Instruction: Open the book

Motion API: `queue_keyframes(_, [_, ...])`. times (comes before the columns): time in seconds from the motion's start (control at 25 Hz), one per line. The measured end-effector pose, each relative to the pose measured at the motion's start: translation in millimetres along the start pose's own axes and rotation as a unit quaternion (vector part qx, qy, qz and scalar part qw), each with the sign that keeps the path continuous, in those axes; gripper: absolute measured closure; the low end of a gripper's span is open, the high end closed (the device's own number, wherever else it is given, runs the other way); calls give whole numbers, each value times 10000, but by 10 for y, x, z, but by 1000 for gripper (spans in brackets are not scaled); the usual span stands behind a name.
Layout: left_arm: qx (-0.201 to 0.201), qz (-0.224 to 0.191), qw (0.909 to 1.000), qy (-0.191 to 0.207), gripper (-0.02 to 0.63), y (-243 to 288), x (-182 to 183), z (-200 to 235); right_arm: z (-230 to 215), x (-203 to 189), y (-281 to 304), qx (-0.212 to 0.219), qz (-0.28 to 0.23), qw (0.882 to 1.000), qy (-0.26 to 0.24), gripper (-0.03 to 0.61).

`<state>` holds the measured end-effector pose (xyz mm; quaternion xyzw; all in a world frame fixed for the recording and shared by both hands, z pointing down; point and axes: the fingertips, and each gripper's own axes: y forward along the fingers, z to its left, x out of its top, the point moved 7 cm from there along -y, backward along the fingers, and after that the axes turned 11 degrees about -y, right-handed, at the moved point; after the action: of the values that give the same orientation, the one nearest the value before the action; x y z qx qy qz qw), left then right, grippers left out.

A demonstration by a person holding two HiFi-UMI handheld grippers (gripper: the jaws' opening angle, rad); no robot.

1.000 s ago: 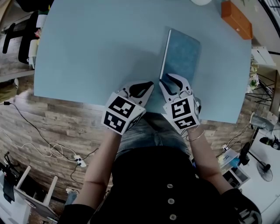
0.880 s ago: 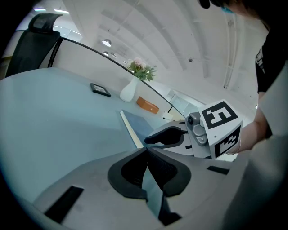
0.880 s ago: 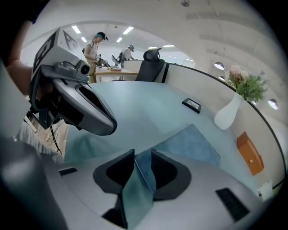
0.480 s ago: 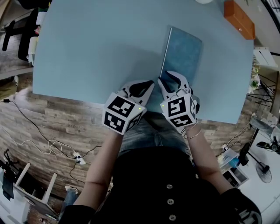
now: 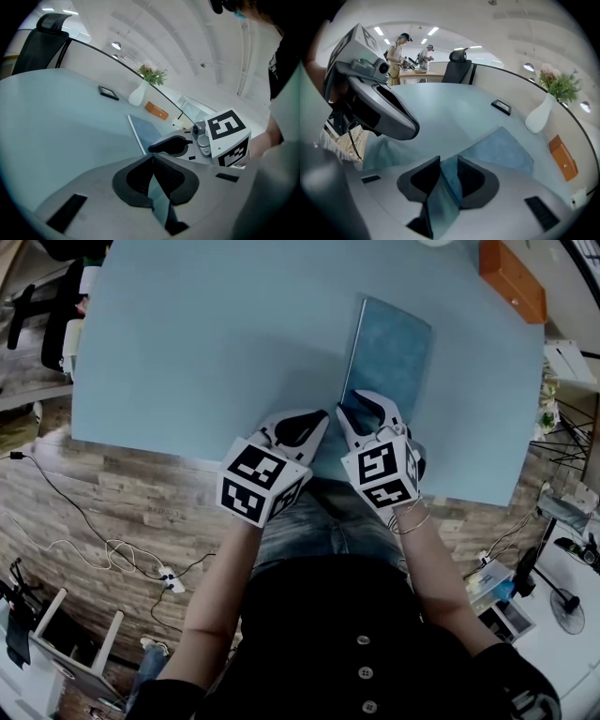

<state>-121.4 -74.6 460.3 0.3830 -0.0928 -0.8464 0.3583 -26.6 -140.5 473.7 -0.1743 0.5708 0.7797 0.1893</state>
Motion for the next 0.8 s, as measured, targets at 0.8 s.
queue_keyframes(0.8, [-11, 151, 9999, 47, 601, -58, 16, 56, 7, 16, -13, -60, -41, 9996, 285, 476])
